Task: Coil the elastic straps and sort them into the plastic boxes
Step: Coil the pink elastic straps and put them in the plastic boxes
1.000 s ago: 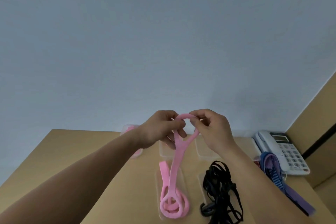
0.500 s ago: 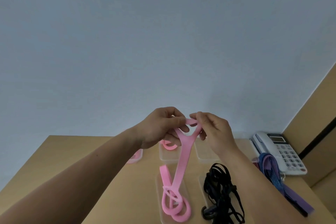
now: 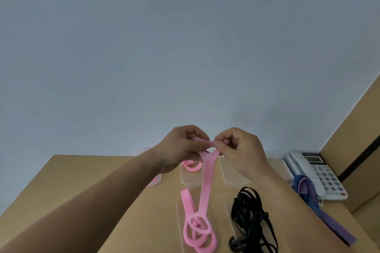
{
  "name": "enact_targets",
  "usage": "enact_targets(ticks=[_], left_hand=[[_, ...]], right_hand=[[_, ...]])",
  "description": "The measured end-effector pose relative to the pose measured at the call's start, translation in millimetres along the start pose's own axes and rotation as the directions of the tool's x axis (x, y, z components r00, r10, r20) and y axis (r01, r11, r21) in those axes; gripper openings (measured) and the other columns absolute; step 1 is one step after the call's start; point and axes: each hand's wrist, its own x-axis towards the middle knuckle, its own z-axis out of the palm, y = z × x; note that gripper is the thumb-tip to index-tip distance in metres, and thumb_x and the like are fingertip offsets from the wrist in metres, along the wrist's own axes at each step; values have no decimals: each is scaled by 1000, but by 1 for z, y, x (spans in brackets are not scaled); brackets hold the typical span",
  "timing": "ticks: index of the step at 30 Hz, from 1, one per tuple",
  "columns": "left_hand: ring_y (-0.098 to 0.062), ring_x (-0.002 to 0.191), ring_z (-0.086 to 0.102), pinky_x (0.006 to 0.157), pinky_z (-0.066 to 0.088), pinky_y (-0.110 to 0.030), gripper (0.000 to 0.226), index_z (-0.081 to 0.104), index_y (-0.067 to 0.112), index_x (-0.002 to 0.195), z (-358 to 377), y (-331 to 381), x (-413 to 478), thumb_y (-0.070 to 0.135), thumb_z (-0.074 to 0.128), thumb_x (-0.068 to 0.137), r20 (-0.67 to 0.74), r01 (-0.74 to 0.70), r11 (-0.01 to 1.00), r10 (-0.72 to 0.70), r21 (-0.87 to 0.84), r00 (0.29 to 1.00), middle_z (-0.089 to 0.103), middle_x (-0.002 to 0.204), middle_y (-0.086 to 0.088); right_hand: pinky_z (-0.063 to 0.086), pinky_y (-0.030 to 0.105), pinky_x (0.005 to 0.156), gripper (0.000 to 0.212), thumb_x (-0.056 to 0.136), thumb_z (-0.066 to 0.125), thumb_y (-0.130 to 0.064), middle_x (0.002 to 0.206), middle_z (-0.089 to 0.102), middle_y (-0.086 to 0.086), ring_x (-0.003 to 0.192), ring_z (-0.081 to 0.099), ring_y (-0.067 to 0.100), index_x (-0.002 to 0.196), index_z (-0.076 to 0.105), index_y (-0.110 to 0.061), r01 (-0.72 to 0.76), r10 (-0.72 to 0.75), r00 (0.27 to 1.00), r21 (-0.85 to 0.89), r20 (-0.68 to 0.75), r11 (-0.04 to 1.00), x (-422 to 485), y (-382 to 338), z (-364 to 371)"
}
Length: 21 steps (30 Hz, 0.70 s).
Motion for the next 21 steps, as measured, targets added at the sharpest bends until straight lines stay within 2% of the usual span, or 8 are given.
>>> enact_targets(ticks=[3,7,12,18,21], left_hand=[[-37,84,67,95,51,-60,30,65,-1,108,0,3,1,16,75,86,36,100,995,-100,9,994,70,99,-26],[-38,87,73,85,59,-46,35,63,-1,110,-4,4,4,28,70,91,123,174,980,-185,94,975,71,91,-26],[-32,72,68,90,56,-56,16,67,1,105,-6,1,12,7,68,91,101,130,991,-132,24,986,68,87,-21],[-32,68,66,79,57,-46,21,64,0,105,-3,4,17,14,65,89,119,165,981,-152,-103,981,70,86,-18],[-34,73,64,86,54,-54,11,66,0,98,-4,3,19,8,63,92,75,152,986,-147,-66,986,70,87,-20]], right_hand=[[44,8,61,21,82,77,-6,70,65,-14,64,61,3,75,68,-24,139,-147,988,-155,-40,978,-1,4,3],[44,10,63,15,83,76,-7,75,64,-11,68,60,5,79,68,-19,238,-253,966,-207,-51,949,0,12,3],[48,17,64,13,83,75,-2,78,62,-10,71,59,6,81,66,-12,312,-333,942,-266,-36,912,3,21,2],[46,15,66,14,84,71,3,83,62,-7,73,57,4,82,66,-9,430,-449,894,-310,11,848,5,27,4],[46,15,66,12,84,72,2,84,62,-8,73,56,2,82,66,-9,467,-487,873,-311,15,828,5,27,4]])
